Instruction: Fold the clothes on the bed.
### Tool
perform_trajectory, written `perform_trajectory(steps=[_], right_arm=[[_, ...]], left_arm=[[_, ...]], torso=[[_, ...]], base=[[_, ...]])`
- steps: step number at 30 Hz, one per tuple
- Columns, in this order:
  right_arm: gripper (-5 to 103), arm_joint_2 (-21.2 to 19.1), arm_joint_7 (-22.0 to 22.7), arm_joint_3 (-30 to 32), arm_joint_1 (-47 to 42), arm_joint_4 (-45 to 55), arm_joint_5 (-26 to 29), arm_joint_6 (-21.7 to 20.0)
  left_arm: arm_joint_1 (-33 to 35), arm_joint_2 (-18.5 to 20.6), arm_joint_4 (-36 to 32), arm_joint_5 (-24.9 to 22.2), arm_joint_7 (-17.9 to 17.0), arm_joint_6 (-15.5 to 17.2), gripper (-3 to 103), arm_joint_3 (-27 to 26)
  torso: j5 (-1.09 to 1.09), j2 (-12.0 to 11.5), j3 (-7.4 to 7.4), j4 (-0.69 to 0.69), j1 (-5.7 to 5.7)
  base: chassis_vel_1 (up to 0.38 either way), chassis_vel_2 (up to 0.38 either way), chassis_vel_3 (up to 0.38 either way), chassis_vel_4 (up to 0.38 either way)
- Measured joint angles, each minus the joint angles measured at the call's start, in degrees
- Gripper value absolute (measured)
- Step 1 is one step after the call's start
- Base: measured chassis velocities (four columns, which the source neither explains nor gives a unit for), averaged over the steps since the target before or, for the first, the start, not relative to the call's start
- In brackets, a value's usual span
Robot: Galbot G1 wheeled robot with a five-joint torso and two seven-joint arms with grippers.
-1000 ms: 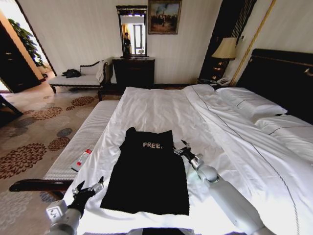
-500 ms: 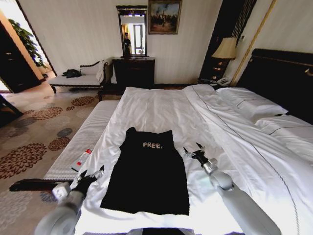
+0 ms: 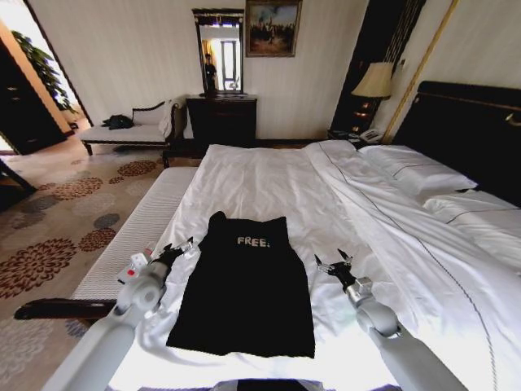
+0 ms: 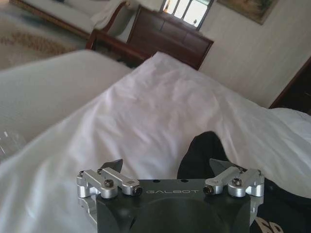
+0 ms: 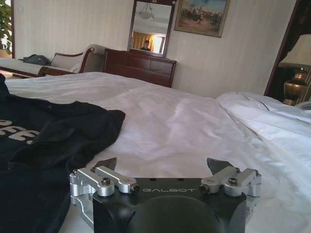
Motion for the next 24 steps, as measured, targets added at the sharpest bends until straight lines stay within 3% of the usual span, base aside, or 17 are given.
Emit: perform_trajectory(steps=[4,6,8,11,24], right_arm=[[100,-0.3,0.1,-0.3,0.7,-0.6,0.6,-0.2],[100,-0.5,0.1,-0.7,1.3,-0.9,1.0,-0.5],[100,-0.5,0.1,-0.9,1.6,-1.0,1.1,-0.6],[100,-0.6,0.1,-1.4,2.2,-1.4,1.5,-0.9],[100,-0.4,0.0,-1.6,2.7,-2.5,1.6,-0.9]], left_arm=[[-2.5,-1.6,3.7,-0.3,0.9,-0.1,97,2.0],[-3.9,-2.8,6.0,-0.1,1.3,-0.1,88,3.9],[-4.3,-3.3,6.7,0.0,1.5,-0.1,88,4.5],[-5.6,-4.6,8.8,0.3,1.8,-0.1,74,6.1],[-8.5,-6.1,11.8,1.2,1.8,0.0,70,8.3]], torso=[[-0.01,0.0,0.0,0.0,0.0],[0.0,0.0,0.0,0.0,0.0],[0.0,0.0,0.0,-0.01,0.0],[0.0,0.0,0.0,0.0,0.0],[0.0,0.0,-0.01,0.0,-0.01]], base=[[0.0,0.0,0.0,0.0],[0.0,0.0,0.0,0.0],[0.0,0.0,0.0,0.0],[0.0,0.0,0.0,0.0],[0.0,0.0,0.0,0.0]])
